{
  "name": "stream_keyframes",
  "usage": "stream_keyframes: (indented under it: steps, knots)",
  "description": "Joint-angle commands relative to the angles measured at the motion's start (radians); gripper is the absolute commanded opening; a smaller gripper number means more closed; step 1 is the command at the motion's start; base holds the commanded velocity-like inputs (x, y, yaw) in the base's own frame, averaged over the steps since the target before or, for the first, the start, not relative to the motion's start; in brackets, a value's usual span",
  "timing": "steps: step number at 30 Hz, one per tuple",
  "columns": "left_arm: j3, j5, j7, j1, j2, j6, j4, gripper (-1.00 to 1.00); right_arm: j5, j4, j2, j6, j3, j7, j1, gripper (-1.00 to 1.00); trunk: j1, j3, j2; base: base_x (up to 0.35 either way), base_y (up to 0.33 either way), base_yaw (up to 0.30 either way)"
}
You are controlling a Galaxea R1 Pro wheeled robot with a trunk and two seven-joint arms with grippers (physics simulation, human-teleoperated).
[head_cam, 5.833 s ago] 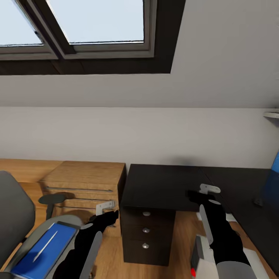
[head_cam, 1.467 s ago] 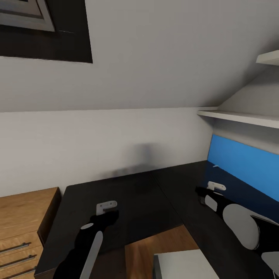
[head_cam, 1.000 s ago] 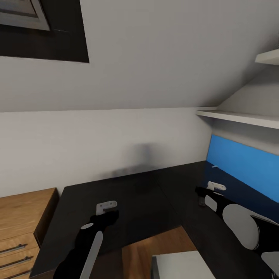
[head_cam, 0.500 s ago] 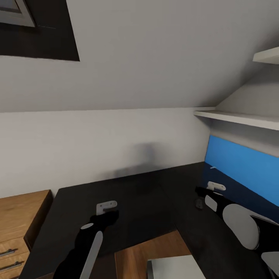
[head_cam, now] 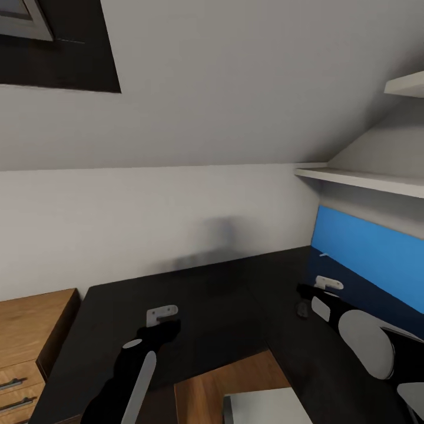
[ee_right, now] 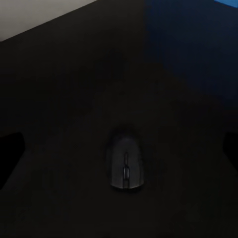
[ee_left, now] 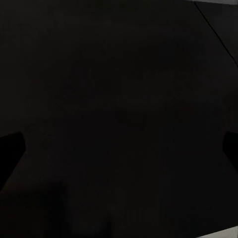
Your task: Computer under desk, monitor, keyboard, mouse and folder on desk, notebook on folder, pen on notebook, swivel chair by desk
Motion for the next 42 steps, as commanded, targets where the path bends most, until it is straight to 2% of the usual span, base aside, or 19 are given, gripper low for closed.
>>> stream_keyframes:
  steps: [1,7,18,23,24,26,29,32,33,38,40,42]
  knots:
    - [-0.001,0.01,0.009,-0.001,0.0,0.003,-0.001,1.0,0.006,0.001,-0.001,-0.003,-0.007,-0.002,-0.001,1.0,0.0,-0.001,-0.001,0.0,0.0,0.0]
    - [-0.002,0.01,0.009,-0.001,0.0,0.002,-0.001,1.0,0.006,0.001,-0.001,-0.005,-0.007,-0.001,0.0,1.0,0.0,-0.001,-0.001,0.078,0.0,0.0]
    - [-0.002,0.01,0.009,-0.001,0.0,0.003,-0.001,1.0,0.007,0.001,-0.002,-0.002,-0.007,-0.003,0.0,1.0,0.0,-0.001,-0.001,0.258,-0.022,0.0]
    - [-0.002,0.01,0.009,-0.001,0.0,0.003,-0.001,1.0,0.006,0.0,-0.003,0.062,-0.007,-0.006,0.0,1.0,0.0,-0.001,-0.001,0.067,-0.026,0.0]
    - [-0.002,0.01,0.009,-0.001,0.0,0.003,-0.003,1.0,0.005,-0.002,-0.004,0.101,-0.008,-0.007,0.0,1.0,0.0,-0.001,-0.001,0.018,-0.007,0.0]
    - [-0.003,0.011,0.009,0.0,-0.001,0.004,-0.005,1.0,0.005,-0.002,-0.006,0.127,-0.009,-0.007,0.0,1.0,0.0,-0.001,-0.001,0.012,-0.005,0.0]
    - [-0.006,0.012,0.008,0.0,-0.001,0.004,-0.014,1.0,0.005,-0.003,-0.008,0.141,-0.01,-0.007,0.0,1.0,0.0,-0.001,-0.001,0.006,-0.002,0.0]
    - [-0.02,0.015,0.008,-0.001,-0.001,0.005,-0.035,1.0,0.004,-0.003,-0.009,0.149,-0.01,-0.007,0.0,1.0,0.0,-0.001,-0.001,0.003,-0.001,0.0]
    - [-0.044,0.035,0.008,-0.001,0.0,0.007,-0.084,1.0,0.004,-0.003,-0.01,0.153,-0.01,-0.006,0.0,1.0,0.0,-0.001,-0.001,0.0,0.0,0.0]
    - [-0.068,0.078,0.008,-0.001,0.0,0.009,-0.121,1.0,0.003,-0.003,-0.01,0.154,-0.01,-0.005,0.0,1.0,0.0,-0.001,-0.001,0.0,0.0,0.0]
    - [-0.078,0.082,0.008,-0.001,0.0,0.012,-0.124,1.0,0.003,-0.003,-0.01,0.155,-0.01,-0.005,0.0,1.0,0.008,-0.008,-0.015,0.0,0.0,0.0]
    - [-0.1,0.089,0.008,-0.001,-0.007,0.054,-0.128,1.0,0.003,-0.004,-0.01,0.154,-0.01,-0.005,0.0,1.0,0.015,-0.014,-0.029,0.0,0.0,0.0]
